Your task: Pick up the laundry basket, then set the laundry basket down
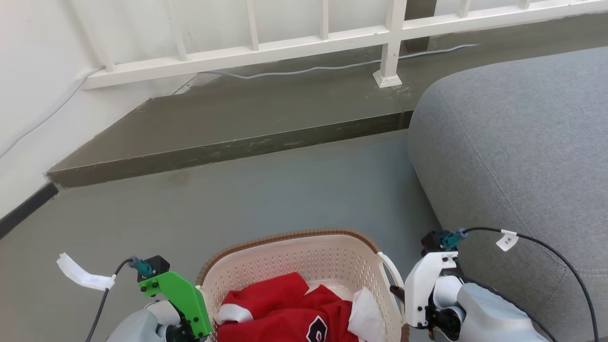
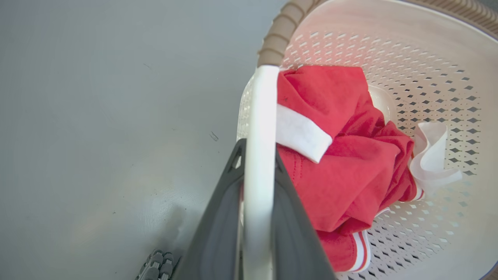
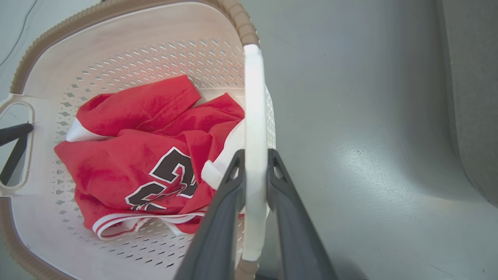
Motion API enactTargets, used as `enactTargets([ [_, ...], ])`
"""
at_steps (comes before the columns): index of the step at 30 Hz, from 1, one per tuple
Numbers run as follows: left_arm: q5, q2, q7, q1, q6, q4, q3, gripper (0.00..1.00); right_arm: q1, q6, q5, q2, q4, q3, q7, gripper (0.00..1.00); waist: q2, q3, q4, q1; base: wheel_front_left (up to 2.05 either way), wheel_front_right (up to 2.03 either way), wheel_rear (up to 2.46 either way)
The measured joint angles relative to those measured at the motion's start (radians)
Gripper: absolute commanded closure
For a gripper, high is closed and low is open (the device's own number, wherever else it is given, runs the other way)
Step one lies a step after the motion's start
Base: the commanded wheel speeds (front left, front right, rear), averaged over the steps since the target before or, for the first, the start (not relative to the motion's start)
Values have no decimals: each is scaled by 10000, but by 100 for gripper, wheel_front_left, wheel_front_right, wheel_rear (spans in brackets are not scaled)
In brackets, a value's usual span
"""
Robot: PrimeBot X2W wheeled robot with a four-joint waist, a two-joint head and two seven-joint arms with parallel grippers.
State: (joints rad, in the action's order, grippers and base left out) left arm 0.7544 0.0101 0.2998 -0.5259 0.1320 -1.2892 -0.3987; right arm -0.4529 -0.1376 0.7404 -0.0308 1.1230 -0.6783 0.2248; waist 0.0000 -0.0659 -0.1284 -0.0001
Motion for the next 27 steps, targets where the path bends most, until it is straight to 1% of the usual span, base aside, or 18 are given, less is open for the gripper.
enactTargets([
  [27, 259, -29, 73, 180, 0, 0, -123, 100, 12, 0, 320, -8, 81, -322, 63, 100, 0, -145, -55, 0, 0, 0, 0],
])
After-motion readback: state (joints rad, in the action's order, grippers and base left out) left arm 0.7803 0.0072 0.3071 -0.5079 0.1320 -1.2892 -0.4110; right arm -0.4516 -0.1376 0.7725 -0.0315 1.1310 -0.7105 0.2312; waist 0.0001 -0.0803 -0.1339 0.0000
